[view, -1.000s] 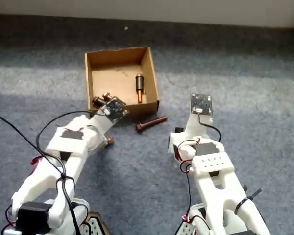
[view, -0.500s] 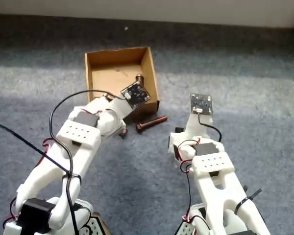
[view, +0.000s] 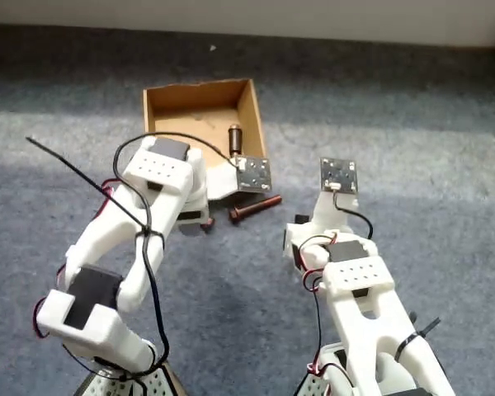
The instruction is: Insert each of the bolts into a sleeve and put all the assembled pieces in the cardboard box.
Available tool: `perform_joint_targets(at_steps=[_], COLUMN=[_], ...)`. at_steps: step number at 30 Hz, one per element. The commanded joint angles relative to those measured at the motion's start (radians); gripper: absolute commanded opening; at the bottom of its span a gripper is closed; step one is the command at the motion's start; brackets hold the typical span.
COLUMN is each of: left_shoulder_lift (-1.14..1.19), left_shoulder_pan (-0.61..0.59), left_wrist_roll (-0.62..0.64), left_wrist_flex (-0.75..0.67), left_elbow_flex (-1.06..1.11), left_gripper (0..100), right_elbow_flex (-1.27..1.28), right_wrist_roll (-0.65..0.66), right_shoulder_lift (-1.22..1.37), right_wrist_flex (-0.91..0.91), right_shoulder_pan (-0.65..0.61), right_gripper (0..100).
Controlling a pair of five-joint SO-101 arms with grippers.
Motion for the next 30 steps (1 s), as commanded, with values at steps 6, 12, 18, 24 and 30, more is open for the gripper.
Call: perform_joint_targets(at_steps=[6, 12, 18, 24, 30], left_shoulder_lift=[0.191, 0.326, 0.329, 0.251, -0.022], left_shoulder_pan=[-0.007, -0.015, 0.016, 0.044, 0.042], left_wrist_roll=[-0.063, -0.061, -0.060, 0.058, 0.181], left_wrist_flex=[0.011, 0.011, 0.061, 0.219, 0.232], left_elbow_flex=[-0.202, -0.272, -0.266, -0.259, -0.114], left_gripper=[21, 16, 6, 1, 0], right_elbow_flex=[-0.008, -0.008, -0.008, -0.008, -0.008], right_wrist_roll=[0.003, 0.003, 0.003, 0.003, 0.003], right_shoulder_lift=[-0.038, -0.038, -0.044, -0.047, -0.047], right_wrist_flex=[-0.021, -0.021, -0.021, -0.021, -0.021], right_shoulder_pan=[0.008, 0.008, 0.012, 0.012, 0.012], right_gripper=[0.5, 0.5, 0.5, 0.5, 0.5])
